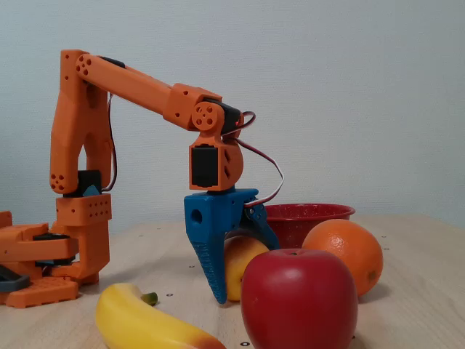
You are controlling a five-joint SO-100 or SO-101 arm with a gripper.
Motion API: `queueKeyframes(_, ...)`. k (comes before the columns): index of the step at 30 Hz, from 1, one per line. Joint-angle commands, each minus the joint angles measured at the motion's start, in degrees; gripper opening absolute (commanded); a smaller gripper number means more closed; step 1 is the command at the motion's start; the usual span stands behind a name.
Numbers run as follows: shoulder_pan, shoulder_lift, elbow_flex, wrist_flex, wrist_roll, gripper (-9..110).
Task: Put peach in the red bowl.
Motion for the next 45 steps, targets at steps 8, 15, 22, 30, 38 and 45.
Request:
queueKeyframes(8,1.1,3.0,-2.5,-1.1,0.6,47)
queueKeyframes(15,1.4,3.2,-1.8,-2.3,0.5,46)
queueKeyframes(22,1.4,3.3,-1.7,-2.5,0.4,45)
queueKeyframes(30,1.5,3.3,-1.5,-2.8,0.1,43)
queueKeyframes(38,1.5,3.4,-1.5,-2.8,-0.2,41)
queueKeyframes(45,1.6,3.5,-1.5,-2.9,-0.6,35)
